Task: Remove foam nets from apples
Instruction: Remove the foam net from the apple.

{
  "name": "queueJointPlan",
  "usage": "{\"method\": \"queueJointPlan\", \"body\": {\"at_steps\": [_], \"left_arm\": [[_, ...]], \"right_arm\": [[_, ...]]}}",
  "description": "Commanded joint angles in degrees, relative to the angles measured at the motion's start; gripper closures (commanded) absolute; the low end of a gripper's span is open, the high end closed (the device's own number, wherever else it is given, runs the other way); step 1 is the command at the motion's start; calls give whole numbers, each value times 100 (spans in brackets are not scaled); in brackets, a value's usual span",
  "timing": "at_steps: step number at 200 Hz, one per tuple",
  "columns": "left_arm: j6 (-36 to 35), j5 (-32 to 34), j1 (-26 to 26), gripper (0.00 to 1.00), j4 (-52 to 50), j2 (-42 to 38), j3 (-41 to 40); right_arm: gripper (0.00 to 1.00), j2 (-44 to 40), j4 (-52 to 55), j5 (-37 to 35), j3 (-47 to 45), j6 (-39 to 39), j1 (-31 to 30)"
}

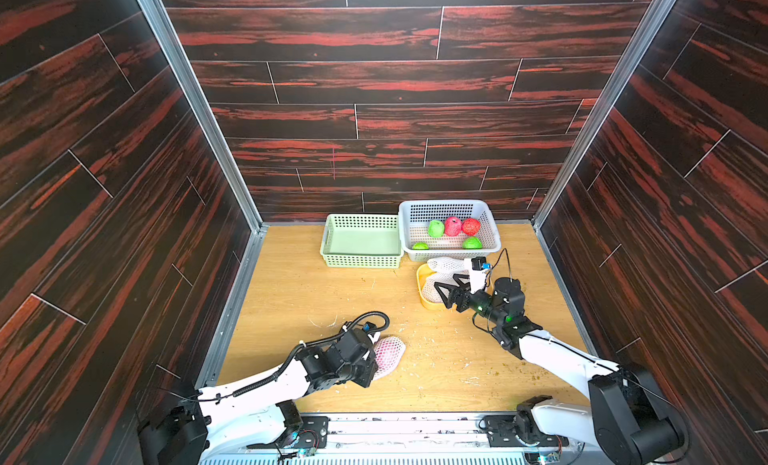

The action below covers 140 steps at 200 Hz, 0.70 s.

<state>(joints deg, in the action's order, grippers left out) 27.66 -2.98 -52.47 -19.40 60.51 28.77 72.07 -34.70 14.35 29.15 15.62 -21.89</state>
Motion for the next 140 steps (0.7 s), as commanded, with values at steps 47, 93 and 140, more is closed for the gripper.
{"method": "queueJointPlan", "body": {"at_steps": [47, 93, 140], "left_arm": [[-476, 889, 123, 90, -883, -109, 1163], [-1195, 122, 629, 100, -3137, 1915, 3501], [-1506, -1104, 885, 100, -4752, 3325, 5339]], "right_arm": [[11, 65, -44, -80, 83, 19, -17], [11, 38, -69, -152, 48, 8, -17], [11, -50, -78, -233, -2, -41, -24]]}}
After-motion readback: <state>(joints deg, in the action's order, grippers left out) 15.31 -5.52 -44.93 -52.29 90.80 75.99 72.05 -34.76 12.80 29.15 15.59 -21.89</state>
